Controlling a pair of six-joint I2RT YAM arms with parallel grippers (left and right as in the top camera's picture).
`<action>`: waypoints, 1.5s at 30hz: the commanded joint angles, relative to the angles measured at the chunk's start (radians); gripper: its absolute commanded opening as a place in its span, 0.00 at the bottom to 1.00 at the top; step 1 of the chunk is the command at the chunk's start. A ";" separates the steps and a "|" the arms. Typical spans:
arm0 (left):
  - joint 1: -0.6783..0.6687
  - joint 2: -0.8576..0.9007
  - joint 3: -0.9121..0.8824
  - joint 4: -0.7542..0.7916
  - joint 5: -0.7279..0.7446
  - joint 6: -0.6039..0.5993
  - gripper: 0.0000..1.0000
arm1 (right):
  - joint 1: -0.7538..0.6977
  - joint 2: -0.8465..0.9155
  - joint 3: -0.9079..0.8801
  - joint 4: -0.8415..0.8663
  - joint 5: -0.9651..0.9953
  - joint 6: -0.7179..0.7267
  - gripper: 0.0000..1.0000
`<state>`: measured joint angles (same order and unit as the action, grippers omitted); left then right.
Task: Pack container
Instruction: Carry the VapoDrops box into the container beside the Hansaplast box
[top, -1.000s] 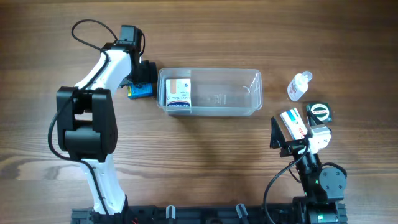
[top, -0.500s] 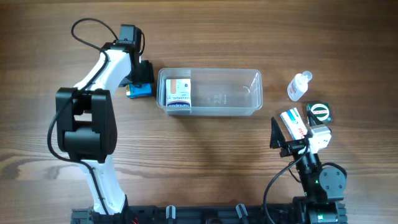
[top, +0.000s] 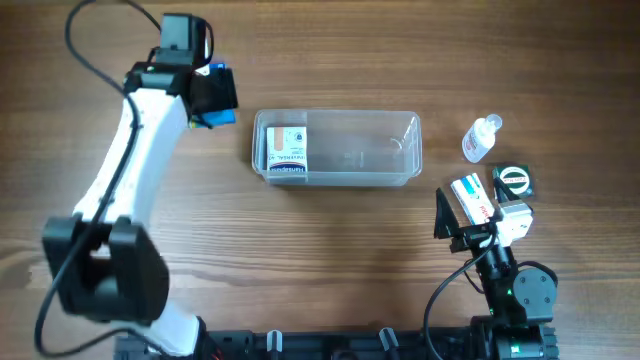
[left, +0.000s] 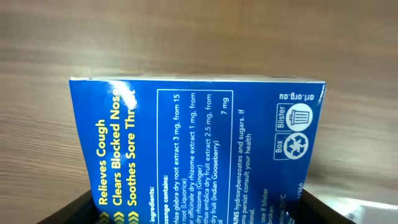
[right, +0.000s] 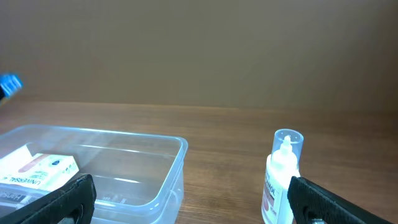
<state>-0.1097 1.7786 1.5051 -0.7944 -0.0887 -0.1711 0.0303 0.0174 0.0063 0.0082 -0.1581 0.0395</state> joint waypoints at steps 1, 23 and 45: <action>-0.055 -0.084 0.016 -0.002 -0.013 -0.035 0.67 | 0.005 -0.010 -0.001 0.006 -0.024 0.006 1.00; -0.496 -0.056 0.015 0.048 -0.010 -0.245 0.68 | 0.005 -0.010 -0.001 0.006 -0.024 0.005 1.00; -0.528 0.102 0.013 0.014 -0.017 -0.322 0.66 | 0.005 -0.010 -0.001 0.006 -0.024 0.005 1.00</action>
<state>-0.6331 1.8538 1.5059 -0.7731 -0.0921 -0.4637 0.0303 0.0174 0.0063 0.0082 -0.1581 0.0395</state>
